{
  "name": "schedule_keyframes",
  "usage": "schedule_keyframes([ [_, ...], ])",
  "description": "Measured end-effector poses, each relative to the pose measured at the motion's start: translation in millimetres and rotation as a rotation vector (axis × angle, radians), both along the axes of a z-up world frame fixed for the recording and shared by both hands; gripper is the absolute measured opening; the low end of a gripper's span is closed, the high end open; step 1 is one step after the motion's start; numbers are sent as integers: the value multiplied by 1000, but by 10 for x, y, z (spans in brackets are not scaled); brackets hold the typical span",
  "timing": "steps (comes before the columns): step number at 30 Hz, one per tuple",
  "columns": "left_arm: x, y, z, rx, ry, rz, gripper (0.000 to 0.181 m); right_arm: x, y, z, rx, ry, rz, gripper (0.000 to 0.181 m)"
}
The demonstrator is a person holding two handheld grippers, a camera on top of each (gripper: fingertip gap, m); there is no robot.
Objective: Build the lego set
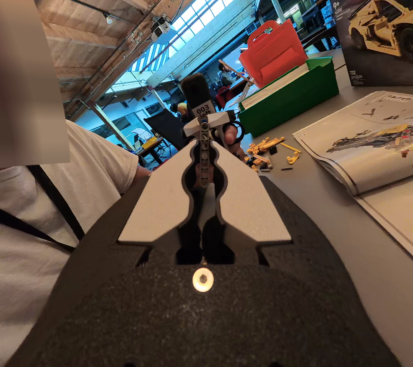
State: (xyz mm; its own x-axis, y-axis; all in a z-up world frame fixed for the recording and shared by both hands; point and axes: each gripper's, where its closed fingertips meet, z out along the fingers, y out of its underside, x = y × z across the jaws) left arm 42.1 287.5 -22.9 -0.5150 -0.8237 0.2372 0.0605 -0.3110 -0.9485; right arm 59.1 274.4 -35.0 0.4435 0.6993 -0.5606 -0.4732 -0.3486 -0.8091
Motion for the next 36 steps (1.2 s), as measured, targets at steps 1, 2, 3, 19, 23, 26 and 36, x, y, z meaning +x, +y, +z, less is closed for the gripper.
schedule_keyframes([
  [1, -9, 0, -2, -3, -1, -3, 4, -16, 1, -5, -1, -1, 2, 6],
  [2, -16, 2, -4, -9, -2, -6, 4, -25, 8, -13, -1, -12, -1, 6],
  [3, -23, -1, -5, -16, -1, -13, 4, -44, 4, -17, 0, -17, 7, 6],
  [19, -36, -173, -68, 66, 20, -43, 4, -33, -120, 11, 12, -84, 25, 6],
  [23, -27, -183, -85, 54, 22, -47, 4, -50, -132, 17, 19, -92, 29, 6],
  [26, -34, -191, -73, 48, 15, -51, 4, -47, -166, 40, 28, -86, 43, 6],
  [36, -36, -213, -87, 49, 19, -65, 4, -99, -165, 15, 16, -95, 62, 6],
])
